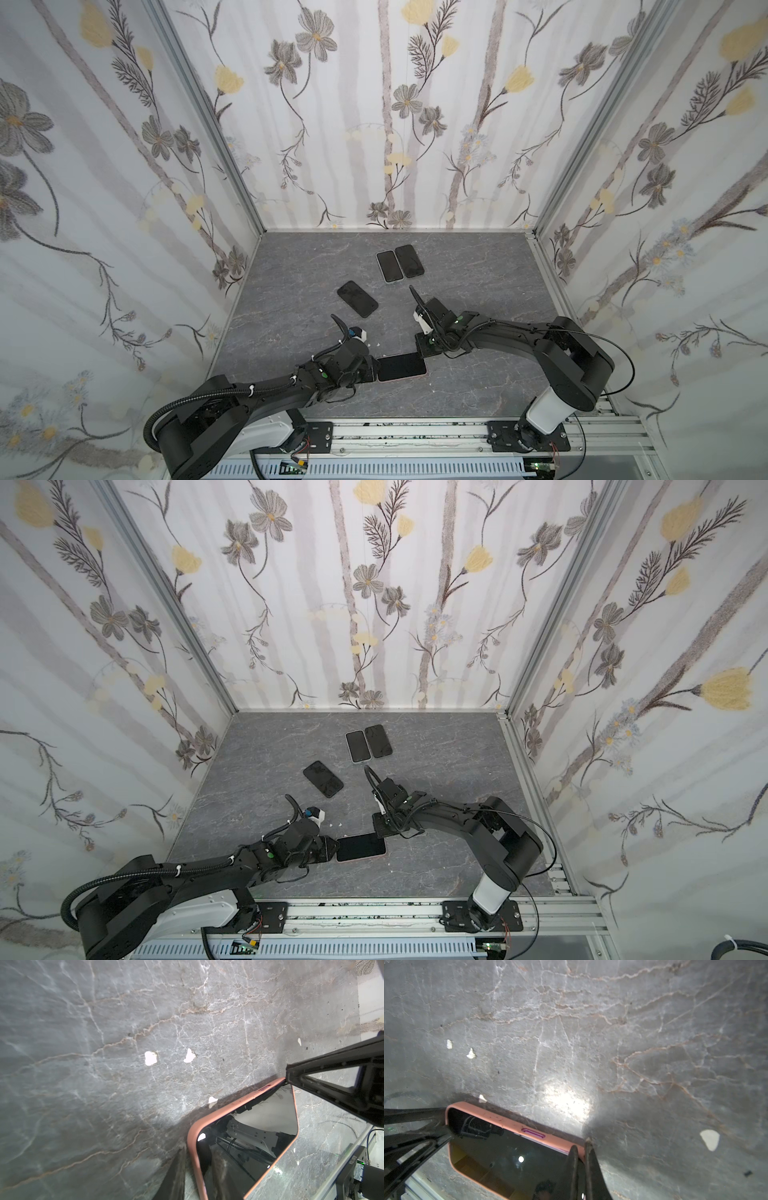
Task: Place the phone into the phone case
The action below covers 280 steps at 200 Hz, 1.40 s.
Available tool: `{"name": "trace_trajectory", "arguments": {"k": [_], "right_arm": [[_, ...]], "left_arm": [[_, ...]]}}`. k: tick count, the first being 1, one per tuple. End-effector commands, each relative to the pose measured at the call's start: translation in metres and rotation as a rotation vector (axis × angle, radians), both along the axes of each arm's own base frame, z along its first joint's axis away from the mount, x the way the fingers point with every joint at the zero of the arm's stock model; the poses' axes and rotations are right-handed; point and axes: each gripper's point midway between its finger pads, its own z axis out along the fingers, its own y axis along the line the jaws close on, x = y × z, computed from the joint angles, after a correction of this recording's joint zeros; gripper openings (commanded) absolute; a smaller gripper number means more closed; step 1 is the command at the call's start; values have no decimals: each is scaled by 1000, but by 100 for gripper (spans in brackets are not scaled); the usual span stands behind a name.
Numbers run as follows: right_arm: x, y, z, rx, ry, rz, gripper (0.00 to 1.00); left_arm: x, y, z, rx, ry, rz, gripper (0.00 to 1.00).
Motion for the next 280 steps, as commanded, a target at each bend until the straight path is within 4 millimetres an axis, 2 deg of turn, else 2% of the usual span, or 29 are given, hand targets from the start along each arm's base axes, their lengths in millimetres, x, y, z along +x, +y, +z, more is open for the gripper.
{"name": "trace_trajectory", "arguments": {"k": [1,17,31,56,72,77,80,86,92,105,119,121,132,136,140,157,166,178,200,224,241,247,280], "right_arm": [[-34,-43,-31,-235,116,8,10],[-22,-33,-18,-217,69,10,12],[-7,-17,3,-178,0,24,15],[20,17,57,-87,-177,100,22],[27,33,90,-40,-287,168,24],[27,36,94,-35,-306,197,25],[27,38,108,-10,-340,210,26],[27,42,121,12,-384,244,27],[26,46,133,30,-430,279,36],[25,53,164,71,-561,340,63],[17,62,197,140,-707,438,74],[16,63,201,152,-726,455,78],[8,69,213,198,-825,551,93],[4,70,215,208,-854,599,95],[-2,73,217,218,-881,663,97],[-30,74,200,219,-976,951,100],[-43,70,181,182,-1012,1095,100],[-39,64,165,111,-1029,1123,100],[-39,60,127,17,-883,1223,100],[-46,58,80,-44,-672,1322,100],[-49,59,59,-58,-594,1357,100],[-51,57,43,-71,-546,1372,100],[-54,62,18,-62,-443,1379,100]], "left_arm": [[-1,3,-4,21,8,2,25],[3,1,2,19,-10,-2,24],[9,-2,12,22,-41,-4,24],[26,-6,46,30,-135,0,26],[34,-2,72,37,-208,17,31],[37,0,80,41,-230,24,33],[38,2,84,42,-244,29,34],[40,6,91,53,-267,39,36],[41,10,99,56,-294,50,38],[42,23,114,69,-350,81,42],[42,41,131,83,-410,130,46],[42,44,132,88,-416,137,47],[41,58,144,98,-461,171,51],[40,62,148,99,-476,181,52],[39,66,153,98,-491,191,58],[35,78,171,33,-547,244,67],[31,78,180,-17,-576,237,70],[28,85,188,-56,-604,267,74],[25,95,197,-90,-640,311,80],[27,98,192,-80,-632,329,80],[29,95,185,-57,-613,322,81],[29,93,183,-51,-606,317,81],[31,87,173,-21,-573,291,82]]}}
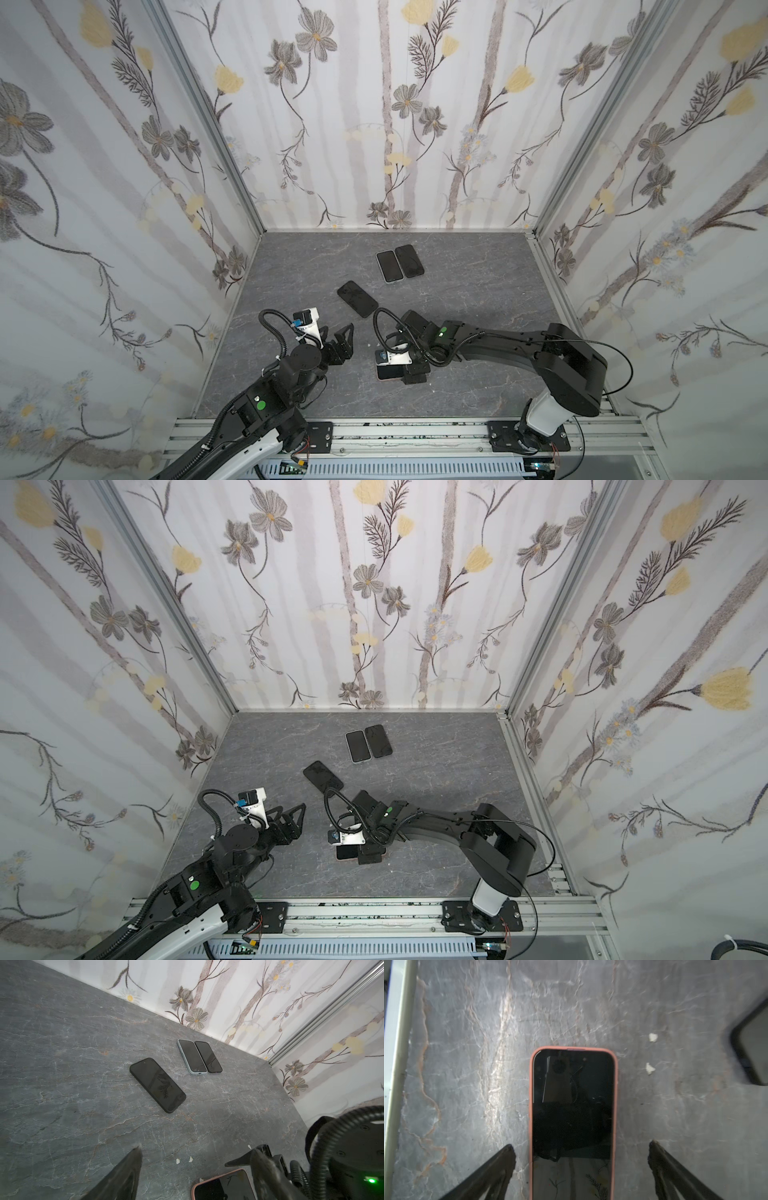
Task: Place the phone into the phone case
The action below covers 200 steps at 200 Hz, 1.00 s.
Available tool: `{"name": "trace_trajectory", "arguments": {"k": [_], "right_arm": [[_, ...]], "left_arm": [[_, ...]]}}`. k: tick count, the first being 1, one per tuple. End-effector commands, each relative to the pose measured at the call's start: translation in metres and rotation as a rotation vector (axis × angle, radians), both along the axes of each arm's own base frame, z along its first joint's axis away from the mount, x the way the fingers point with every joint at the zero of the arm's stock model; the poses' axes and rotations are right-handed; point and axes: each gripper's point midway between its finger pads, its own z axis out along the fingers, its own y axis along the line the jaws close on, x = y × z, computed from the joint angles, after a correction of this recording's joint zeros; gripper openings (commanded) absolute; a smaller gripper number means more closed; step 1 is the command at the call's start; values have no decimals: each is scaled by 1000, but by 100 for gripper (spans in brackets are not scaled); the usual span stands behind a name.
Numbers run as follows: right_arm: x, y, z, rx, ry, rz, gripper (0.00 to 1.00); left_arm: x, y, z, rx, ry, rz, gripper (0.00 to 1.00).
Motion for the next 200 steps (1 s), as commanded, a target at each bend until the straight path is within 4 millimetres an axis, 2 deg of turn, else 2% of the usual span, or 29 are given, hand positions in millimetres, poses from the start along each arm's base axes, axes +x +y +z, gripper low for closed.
{"name": "trace_trajectory", "arguments": {"k": [1,24,72,105,123,146,164,194,200], "right_arm": [[-10,0,-11,-32,67,37,100],[-11,-1,-25,-75,96,27,100],[-14,-2,-36,-117,138,22,100],[-14,-7,-43,-158,171,16,88],[-8,-11,-45,-185,159,-2,76],[7,-20,-46,-221,120,-55,72],[27,-30,-42,-219,112,-158,72],[59,-55,-40,-208,130,-330,71],[72,-67,-40,-200,138,-384,71]], "left_arm": [[2,-1,-3,7,9,9,82],[2,-3,-5,12,20,0,82],[3,-2,-6,21,23,9,82],[3,1,-7,21,24,25,82],[4,2,-8,21,21,32,82],[5,3,-7,27,17,38,82],[6,4,-8,31,15,44,81],[8,5,-9,31,13,56,81],[8,4,-9,30,14,56,81]]}}
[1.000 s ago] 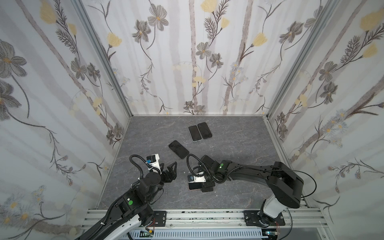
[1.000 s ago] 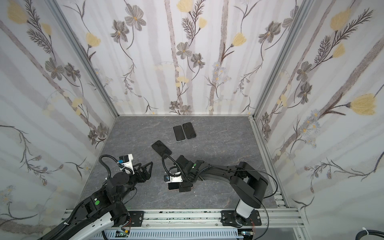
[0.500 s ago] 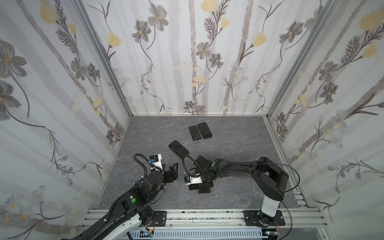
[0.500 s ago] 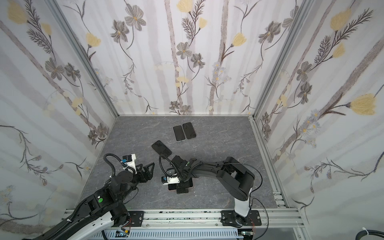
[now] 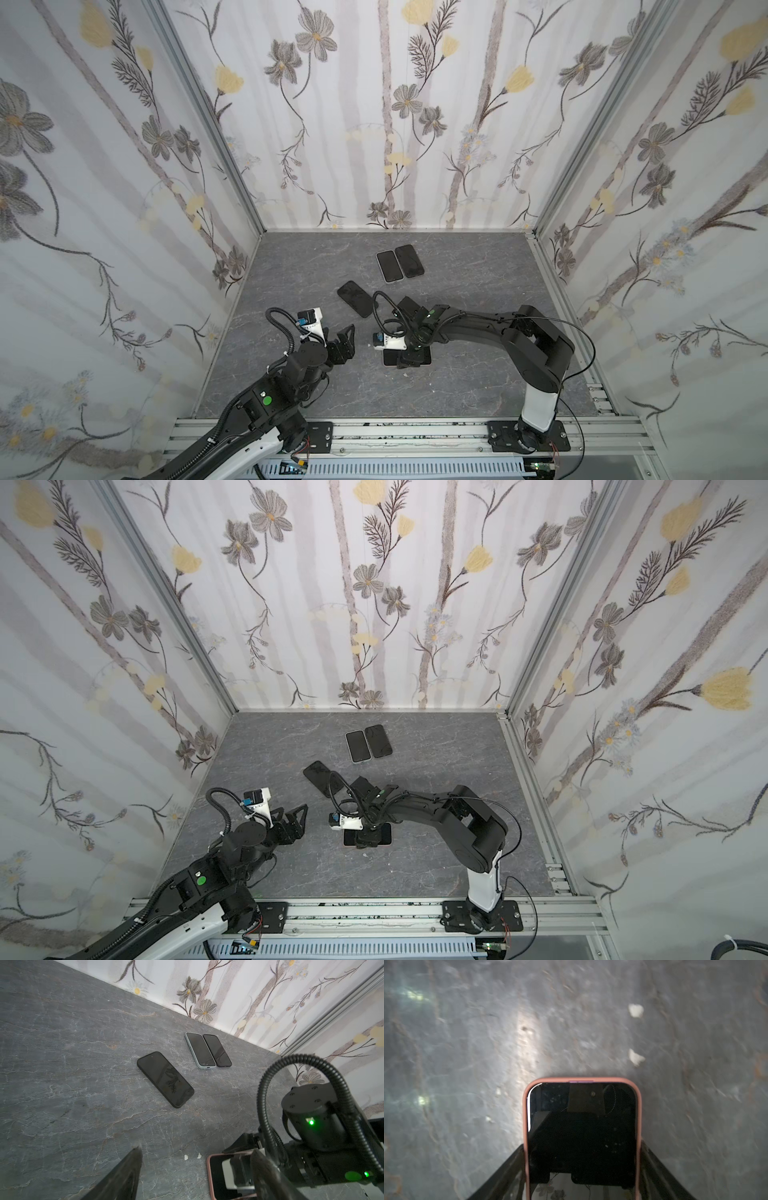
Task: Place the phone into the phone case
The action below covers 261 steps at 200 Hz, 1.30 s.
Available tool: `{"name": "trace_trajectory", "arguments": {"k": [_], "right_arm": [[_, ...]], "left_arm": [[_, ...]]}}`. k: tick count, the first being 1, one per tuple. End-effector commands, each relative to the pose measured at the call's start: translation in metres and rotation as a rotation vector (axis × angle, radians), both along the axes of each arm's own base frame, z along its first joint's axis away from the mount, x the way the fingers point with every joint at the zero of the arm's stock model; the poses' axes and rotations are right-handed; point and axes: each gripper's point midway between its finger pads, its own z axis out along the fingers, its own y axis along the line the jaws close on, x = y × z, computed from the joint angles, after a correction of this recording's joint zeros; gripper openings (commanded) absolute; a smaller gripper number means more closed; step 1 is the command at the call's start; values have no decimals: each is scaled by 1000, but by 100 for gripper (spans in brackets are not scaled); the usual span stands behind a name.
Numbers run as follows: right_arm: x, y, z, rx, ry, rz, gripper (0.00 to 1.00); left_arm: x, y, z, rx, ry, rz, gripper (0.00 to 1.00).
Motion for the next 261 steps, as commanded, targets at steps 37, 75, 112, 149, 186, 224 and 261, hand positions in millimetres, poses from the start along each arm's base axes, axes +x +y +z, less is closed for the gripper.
{"name": "trace_trajectory", "arguments": {"k": [37,75,112,149,186,224,261], "right_arm": [[63,-93,-12,-174,-14,-361,71],[111,-145,-10,-184,-31,-614,71],[156,-189,-11,-171,-48,-813,71],[209,-224,-10,-115,-76,-1002,70],[240,-224,-10,-51,-82,-1036,70],[254,-208,15,88,-113,-1042,78],[265,-200,68,233,-205,-1063,100]], "left_arm": [[6,1,1,-22,-12,36,81],[9,-2,-2,-16,-4,40,81],[14,-5,0,4,-11,40,81],[23,-7,4,33,-5,62,81],[33,-14,6,45,-13,62,81],[50,-4,6,65,3,142,81],[77,22,23,90,-45,257,84]]}}
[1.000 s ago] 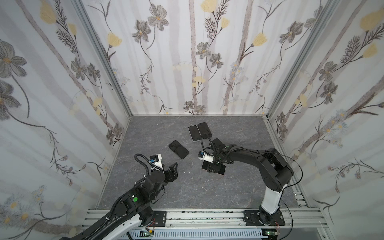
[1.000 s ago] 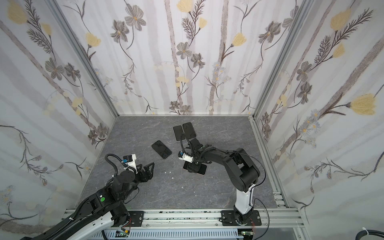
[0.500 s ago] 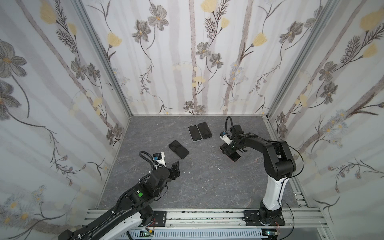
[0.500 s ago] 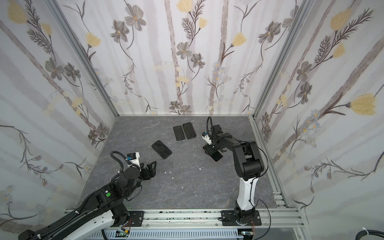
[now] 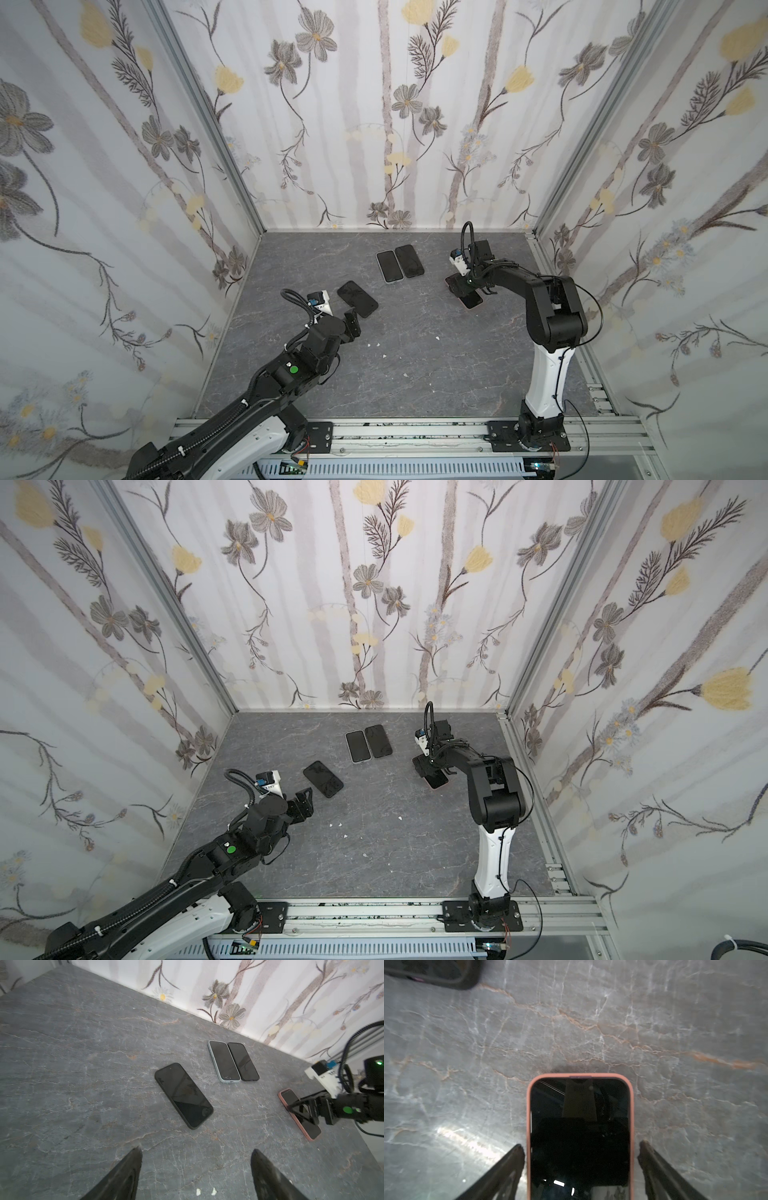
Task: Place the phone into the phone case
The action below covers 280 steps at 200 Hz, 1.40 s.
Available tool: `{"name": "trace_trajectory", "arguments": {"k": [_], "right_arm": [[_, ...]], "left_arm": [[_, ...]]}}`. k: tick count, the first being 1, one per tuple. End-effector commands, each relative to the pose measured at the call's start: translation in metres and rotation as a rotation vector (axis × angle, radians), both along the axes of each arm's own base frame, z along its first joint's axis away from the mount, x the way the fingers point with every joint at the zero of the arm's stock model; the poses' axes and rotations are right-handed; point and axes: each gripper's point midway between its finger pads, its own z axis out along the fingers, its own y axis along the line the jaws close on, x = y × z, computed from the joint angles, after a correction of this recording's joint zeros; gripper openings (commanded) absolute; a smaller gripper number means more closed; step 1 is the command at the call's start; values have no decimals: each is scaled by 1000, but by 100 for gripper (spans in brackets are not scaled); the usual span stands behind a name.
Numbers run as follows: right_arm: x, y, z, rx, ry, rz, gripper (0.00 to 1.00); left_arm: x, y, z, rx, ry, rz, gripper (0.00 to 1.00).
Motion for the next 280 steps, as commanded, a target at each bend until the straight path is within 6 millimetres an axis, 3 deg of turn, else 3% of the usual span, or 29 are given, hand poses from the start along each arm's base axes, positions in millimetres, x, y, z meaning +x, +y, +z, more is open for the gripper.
{"name": "trace_trajectory", "arguments": {"k": [1,30,50,76,103,112,127,141,176,209,242,255,269,280], "right_arm": [[16,7,41,67,-131,-30,100],[13,5,78,98,-230,-48,100],[2,-16,103,95,-360,-115,100],[-34,-41,125,135,-576,-159,100],[-82,-54,114,128,-787,-155,100],[-91,-63,121,126,-876,-196,100],[-102,-59,131,155,-932,-159,100],[-104,-61,138,176,-976,-163,100],[-104,-78,113,219,-811,-324,100],[-136,-66,111,262,-970,-205,100],[-122,-87,105,358,-921,-261,100],[-128,-83,99,369,-930,-226,100],[-138,-81,108,398,-1003,-211,100],[-133,-94,103,372,-976,-288,100]], "left_arm": [[19,15,25,4,-87,79,84],[38,39,38,28,-189,172,84],[47,67,37,144,-247,271,78],[55,105,25,301,-253,385,78],[60,128,2,317,-284,438,84],[63,130,-5,355,-288,418,86],[67,132,-17,416,-291,395,91],[69,132,-23,360,-344,337,95],[74,138,-24,233,-402,276,99],[86,133,-29,245,-370,225,100],[91,124,-29,258,-368,166,100],[93,121,-30,270,-368,143,100],[92,121,-27,290,-390,142,100],[84,124,-26,301,-433,151,100]]}}
